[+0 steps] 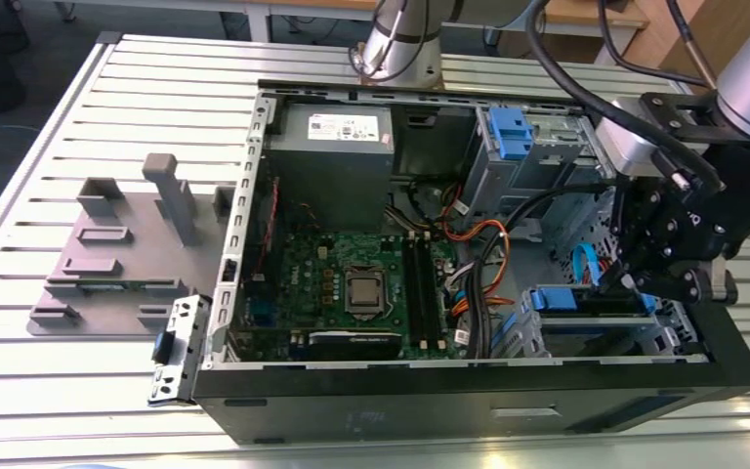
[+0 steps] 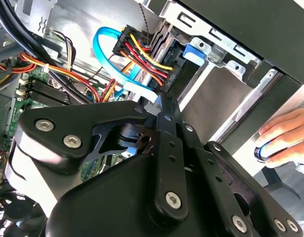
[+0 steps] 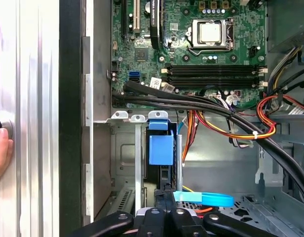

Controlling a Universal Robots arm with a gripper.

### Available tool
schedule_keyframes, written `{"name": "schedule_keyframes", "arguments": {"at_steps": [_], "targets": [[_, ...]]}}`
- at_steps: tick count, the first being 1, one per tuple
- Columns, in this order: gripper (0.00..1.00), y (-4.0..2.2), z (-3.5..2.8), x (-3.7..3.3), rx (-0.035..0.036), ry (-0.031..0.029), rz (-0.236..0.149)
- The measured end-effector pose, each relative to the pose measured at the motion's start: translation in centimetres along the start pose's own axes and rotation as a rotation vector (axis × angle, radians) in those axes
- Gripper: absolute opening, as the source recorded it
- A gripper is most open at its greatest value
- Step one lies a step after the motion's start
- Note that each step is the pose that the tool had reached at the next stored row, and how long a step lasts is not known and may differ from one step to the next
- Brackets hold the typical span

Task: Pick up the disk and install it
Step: 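Insert the second disk wire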

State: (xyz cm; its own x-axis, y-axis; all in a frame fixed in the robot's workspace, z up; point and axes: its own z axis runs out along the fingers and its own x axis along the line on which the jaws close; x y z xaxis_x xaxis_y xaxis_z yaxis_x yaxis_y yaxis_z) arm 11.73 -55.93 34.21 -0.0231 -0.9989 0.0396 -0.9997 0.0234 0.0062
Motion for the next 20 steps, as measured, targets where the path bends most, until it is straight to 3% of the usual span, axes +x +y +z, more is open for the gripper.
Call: {"name": "schedule_keyframes", "arguments": {"at_steps": [20], "targets": [[0.11,-0.01,0.83,0.33,0.0003,0.0009,0.001]]}}
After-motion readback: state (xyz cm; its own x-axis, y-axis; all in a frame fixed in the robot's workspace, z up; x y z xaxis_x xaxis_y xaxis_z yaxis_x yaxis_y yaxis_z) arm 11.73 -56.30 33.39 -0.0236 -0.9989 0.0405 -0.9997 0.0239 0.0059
